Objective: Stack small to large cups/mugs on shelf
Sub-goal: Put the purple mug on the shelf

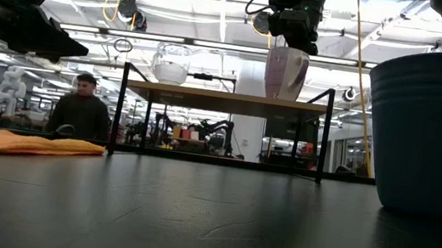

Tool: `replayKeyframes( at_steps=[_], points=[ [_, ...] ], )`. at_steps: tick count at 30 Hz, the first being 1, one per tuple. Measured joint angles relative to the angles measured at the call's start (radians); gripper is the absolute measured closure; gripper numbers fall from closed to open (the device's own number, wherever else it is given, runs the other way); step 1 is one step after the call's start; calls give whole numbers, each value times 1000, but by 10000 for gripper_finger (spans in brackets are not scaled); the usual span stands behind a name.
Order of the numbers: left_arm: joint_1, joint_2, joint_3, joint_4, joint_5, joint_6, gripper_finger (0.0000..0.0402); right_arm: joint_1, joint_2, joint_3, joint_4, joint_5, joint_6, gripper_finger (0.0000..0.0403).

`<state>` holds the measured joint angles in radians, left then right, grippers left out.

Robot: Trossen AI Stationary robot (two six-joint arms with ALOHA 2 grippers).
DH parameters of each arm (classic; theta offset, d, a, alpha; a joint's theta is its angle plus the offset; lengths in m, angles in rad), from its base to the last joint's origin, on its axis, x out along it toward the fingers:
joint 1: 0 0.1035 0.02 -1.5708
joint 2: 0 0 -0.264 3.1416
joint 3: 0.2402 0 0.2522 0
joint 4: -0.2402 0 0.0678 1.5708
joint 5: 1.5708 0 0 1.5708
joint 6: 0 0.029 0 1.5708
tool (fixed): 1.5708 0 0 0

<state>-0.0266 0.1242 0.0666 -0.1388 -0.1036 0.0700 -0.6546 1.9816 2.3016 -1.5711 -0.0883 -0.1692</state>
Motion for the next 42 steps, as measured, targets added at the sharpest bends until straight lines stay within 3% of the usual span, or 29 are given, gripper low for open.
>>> replayKeyframes(
  at_steps=[34,42],
  points=[
    [0,0,0,-3,10,0,369,15,-1,-24,11,0,9,386],
    [0,0,0,-3,10,0,369,15,1,-24,13,-47,3,369]
  ],
)
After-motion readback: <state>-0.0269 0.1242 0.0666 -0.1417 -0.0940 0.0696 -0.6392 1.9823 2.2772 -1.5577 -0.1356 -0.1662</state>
